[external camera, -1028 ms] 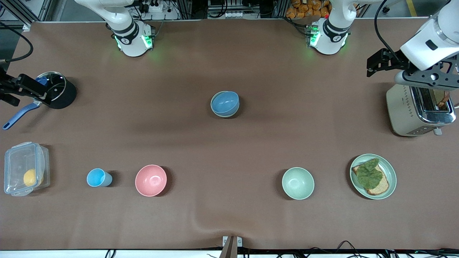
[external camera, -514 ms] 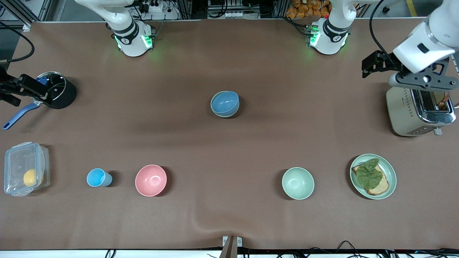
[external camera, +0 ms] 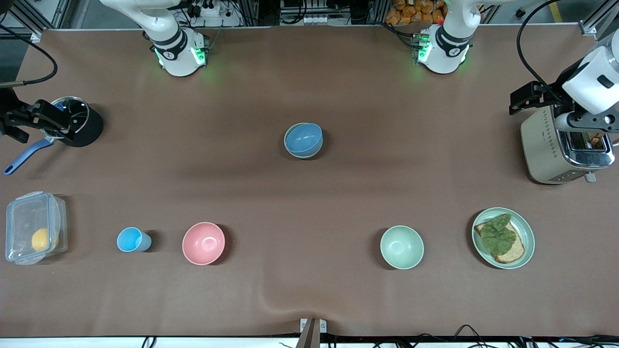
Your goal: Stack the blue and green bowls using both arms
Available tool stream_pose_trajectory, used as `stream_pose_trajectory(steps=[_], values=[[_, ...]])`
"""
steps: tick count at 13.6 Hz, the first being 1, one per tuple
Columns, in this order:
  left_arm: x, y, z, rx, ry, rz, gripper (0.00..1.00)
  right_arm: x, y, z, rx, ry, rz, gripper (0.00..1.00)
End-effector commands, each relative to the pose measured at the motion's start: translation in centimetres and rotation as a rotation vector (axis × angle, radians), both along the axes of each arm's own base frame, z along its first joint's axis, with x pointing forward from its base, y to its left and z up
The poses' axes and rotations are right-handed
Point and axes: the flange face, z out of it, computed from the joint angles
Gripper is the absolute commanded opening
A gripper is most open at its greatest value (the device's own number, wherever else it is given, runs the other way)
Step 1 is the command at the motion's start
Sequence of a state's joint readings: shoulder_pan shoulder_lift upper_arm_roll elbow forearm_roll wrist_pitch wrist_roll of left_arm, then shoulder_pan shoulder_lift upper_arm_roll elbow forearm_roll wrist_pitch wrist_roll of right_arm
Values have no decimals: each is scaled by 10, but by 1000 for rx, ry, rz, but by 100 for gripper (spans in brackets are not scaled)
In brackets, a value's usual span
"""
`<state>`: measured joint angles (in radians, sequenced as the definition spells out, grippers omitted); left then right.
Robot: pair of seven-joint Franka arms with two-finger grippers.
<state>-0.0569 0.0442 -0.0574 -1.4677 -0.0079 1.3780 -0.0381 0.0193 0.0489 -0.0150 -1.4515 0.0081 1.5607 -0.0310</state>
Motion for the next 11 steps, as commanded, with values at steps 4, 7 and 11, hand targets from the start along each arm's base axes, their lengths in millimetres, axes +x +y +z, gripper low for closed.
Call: stream_pose_trajectory(steps=[4,7,11], values=[[-2,1,8,7,-27,15,100,-7,-6,2,-22,5,0,100],[-4,-4,8,7,-26,5,100,-7,-6,2,-20,5,-1,100],[3,-9,11,4,-76,15,100,-8,-8,2,-20,7,-6,100]])
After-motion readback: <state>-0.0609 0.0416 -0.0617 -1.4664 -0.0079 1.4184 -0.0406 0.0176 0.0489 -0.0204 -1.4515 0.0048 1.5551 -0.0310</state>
